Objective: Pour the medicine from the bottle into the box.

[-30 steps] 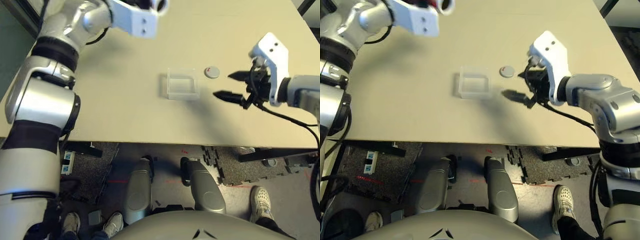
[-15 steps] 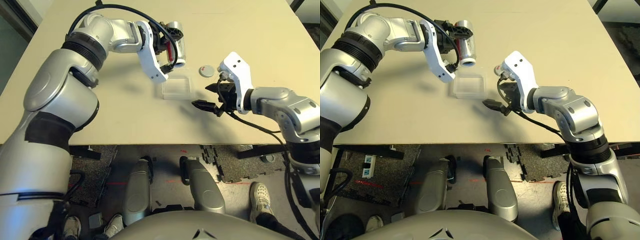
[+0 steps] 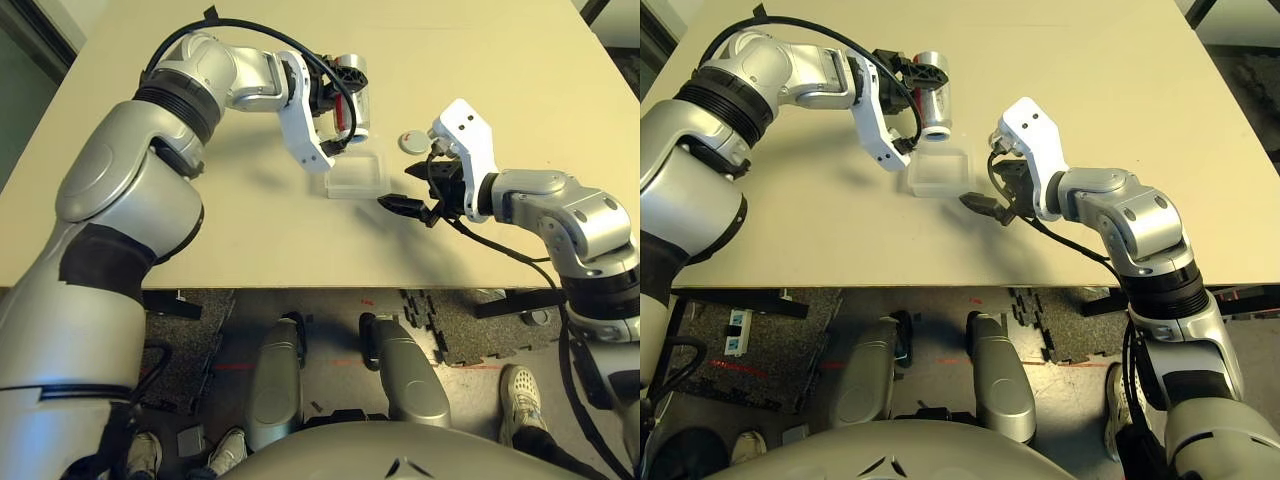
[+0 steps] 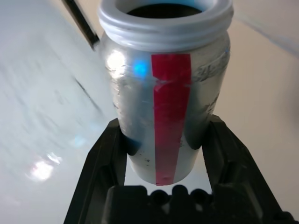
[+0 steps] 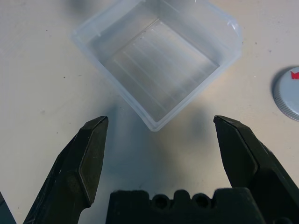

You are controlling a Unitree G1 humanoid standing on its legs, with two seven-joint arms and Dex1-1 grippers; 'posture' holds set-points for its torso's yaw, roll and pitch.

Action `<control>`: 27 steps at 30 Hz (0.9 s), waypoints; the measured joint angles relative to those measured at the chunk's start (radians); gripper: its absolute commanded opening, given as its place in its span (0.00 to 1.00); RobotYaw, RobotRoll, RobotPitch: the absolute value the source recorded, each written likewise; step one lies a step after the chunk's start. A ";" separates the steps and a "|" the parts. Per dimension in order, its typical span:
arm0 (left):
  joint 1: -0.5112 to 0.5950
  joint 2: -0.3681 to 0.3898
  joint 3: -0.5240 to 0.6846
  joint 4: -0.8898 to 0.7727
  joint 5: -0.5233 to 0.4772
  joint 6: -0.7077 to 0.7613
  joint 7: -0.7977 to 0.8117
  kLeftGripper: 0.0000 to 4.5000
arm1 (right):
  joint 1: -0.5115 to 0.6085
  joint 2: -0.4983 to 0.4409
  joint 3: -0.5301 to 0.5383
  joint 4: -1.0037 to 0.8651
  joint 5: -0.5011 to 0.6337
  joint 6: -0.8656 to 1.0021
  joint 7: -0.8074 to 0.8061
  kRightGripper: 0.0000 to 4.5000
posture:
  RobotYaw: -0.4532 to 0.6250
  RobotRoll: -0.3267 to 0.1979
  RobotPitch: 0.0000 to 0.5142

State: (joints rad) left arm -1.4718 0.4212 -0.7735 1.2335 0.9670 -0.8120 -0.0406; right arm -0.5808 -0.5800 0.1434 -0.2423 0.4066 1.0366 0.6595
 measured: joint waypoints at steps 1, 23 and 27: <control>0.012 -0.009 0.051 0.005 -0.064 0.004 -0.054 0.55 | 0.000 0.000 0.000 0.002 0.000 0.000 0.000 1.00 | 0.40 0.62 0.36; 0.388 -0.207 0.960 -0.046 -1.032 0.790 -0.333 0.55 | 0.001 -0.033 -0.003 0.007 0.005 0.006 0.009 1.00 | 0.39 0.62 0.38; 0.362 -0.176 0.886 -0.074 -0.971 0.719 -0.329 0.55 | 0.001 -0.033 -0.003 0.006 0.011 0.019 0.009 1.00 | 0.40 0.62 0.38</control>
State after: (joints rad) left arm -1.1098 0.2447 0.1129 1.1600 -0.0037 -0.0929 -0.3693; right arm -0.5799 -0.6129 0.1399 -0.2362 0.4172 1.0560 0.6680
